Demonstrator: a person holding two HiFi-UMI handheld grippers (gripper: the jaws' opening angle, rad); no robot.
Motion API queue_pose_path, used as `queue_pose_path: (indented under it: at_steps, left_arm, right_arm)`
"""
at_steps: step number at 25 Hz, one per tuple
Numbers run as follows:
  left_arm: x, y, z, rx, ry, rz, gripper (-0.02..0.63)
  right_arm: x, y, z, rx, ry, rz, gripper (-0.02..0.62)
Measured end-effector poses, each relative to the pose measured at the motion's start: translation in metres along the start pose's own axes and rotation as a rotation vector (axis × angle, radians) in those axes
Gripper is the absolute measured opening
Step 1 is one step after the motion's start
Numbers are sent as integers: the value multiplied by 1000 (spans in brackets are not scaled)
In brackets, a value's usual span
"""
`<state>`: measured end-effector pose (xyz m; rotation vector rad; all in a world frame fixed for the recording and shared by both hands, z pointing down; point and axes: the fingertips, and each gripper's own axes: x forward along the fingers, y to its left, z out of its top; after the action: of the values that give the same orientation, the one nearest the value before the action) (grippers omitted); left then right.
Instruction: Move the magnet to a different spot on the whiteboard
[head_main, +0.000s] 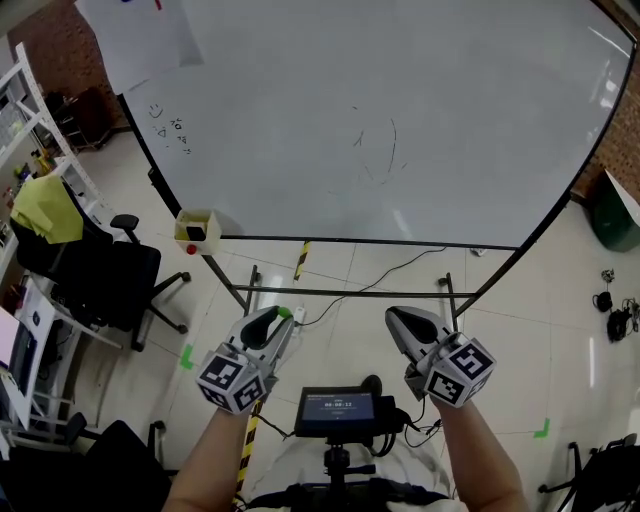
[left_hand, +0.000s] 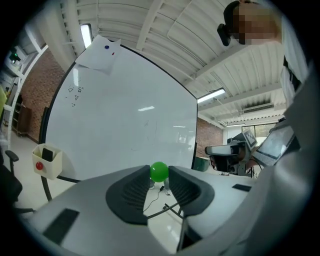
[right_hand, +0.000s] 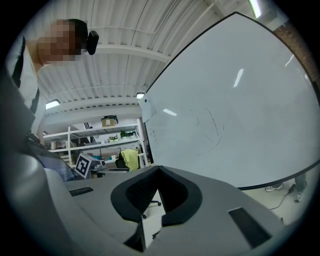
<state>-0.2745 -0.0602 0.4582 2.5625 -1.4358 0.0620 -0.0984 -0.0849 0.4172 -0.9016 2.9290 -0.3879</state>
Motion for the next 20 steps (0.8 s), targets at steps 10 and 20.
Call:
queue_pose_path:
  at_steps: [10, 20]
  left_arm:
    - [-8, -2, -8, -37, -1, -2, 124]
    - [2, -9, -9, -33, 7, -14, 126]
  right_arm:
    - [-27, -13, -17, 41, 14, -50, 28]
    - [-27, -16, -14, 45, 2, -55, 28]
